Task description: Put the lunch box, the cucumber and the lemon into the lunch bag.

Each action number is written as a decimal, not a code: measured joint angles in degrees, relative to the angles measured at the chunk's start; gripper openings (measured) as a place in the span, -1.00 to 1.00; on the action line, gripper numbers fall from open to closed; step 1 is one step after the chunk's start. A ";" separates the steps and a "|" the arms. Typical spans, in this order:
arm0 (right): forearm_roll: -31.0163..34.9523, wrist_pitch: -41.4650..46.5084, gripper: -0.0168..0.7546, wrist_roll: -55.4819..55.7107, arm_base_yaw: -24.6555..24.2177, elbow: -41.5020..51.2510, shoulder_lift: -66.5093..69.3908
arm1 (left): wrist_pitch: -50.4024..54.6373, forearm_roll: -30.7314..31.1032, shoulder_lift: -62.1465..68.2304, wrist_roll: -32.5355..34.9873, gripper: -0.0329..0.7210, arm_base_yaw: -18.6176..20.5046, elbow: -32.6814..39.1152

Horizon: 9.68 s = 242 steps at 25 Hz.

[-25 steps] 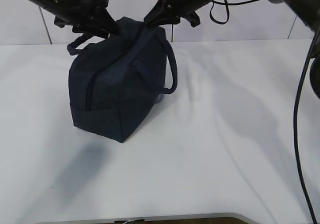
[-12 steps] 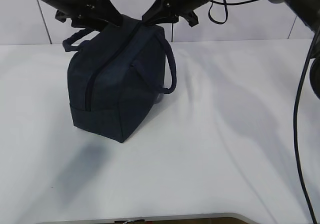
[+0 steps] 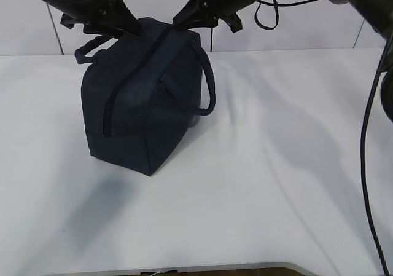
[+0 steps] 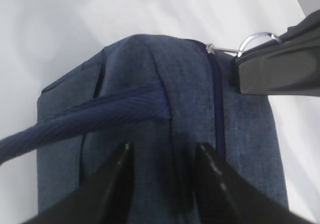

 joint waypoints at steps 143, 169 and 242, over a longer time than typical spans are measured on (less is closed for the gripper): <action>-12.23 0.03 0.05 -6.85 -5.36 -0.45 0.17 | 11.10 7.51 1.71 29.71 -0.94 -4.35 -6.80; -15.23 0.25 0.05 -6.21 -5.28 -0.45 -1.31 | 14.71 -0.31 2.08 46.13 -0.94 -0.79 -13.07; -33.07 0.85 0.06 -13.64 -5.24 52.94 -56.98 | 11.10 34.91 -50.39 -1.99 -0.02 5.52 34.39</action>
